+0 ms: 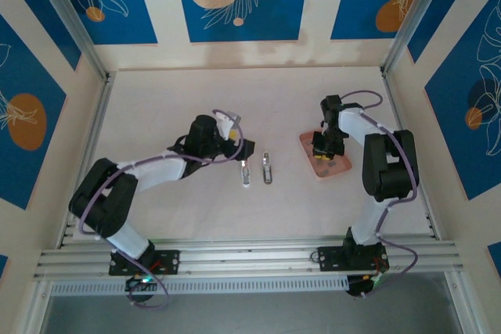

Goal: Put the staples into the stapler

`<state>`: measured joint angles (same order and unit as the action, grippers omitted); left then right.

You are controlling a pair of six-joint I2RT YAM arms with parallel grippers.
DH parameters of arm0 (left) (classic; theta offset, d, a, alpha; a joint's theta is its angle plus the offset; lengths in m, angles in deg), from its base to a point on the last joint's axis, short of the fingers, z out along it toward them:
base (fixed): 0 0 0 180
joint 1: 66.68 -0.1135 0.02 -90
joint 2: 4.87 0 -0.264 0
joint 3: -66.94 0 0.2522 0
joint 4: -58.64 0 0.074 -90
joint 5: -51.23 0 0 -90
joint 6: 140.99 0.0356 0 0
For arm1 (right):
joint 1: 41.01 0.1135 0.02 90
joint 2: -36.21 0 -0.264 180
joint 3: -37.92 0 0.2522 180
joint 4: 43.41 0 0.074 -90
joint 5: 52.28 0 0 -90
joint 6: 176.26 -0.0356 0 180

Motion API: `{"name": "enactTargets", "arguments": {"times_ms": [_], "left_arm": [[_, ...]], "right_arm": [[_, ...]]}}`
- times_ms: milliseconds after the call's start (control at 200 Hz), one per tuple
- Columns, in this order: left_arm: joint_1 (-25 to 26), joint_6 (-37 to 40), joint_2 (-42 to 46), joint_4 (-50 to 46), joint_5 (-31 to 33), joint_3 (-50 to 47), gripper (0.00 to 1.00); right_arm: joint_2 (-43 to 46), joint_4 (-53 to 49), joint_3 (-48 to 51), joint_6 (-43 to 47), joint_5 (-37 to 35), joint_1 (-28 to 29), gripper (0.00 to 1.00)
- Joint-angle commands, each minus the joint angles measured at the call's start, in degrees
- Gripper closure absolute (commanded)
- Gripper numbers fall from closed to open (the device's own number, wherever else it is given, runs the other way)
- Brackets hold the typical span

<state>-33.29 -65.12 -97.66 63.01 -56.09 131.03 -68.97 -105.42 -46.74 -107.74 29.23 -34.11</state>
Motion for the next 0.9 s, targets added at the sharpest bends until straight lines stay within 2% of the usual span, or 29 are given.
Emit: {"name": "enactTargets", "arguments": {"times_ms": [0,60,140,285,620,895], "left_arm": [[-0.7,4.0,-4.1,-6.1,-8.5,6.4,0.11],[-0.6,5.8,-6.3,-8.8,-11.8,9.9,0.11],[-0.3,8.8,-8.8,-13.2,-15.2,14.3,0.11],[0.6,12.6,-13.1,-19.5,-18.3,20.9,0.11],[3.2,18.8,-22.8,-33.4,-21.1,34.8,0.12],[6.0,26.6,-27.8,-46.9,-19.7,43.8,0.13]], "right_arm": [[-2.0,0.1,-3.1,1.9,2.3,0.0,0.82],[-2.6,0.0,-3.7,2.0,2.5,-0.1,0.79],[-2.2,0.2,-4.0,2.0,2.4,0.0,0.69],[1.2,1.3,-3.2,2.1,3.3,0.0,0.58],[9.0,4.6,-0.1,2.7,5.3,1.8,0.55],[7.8,3.3,-1.9,4.2,6.7,1.6,0.54]]}}
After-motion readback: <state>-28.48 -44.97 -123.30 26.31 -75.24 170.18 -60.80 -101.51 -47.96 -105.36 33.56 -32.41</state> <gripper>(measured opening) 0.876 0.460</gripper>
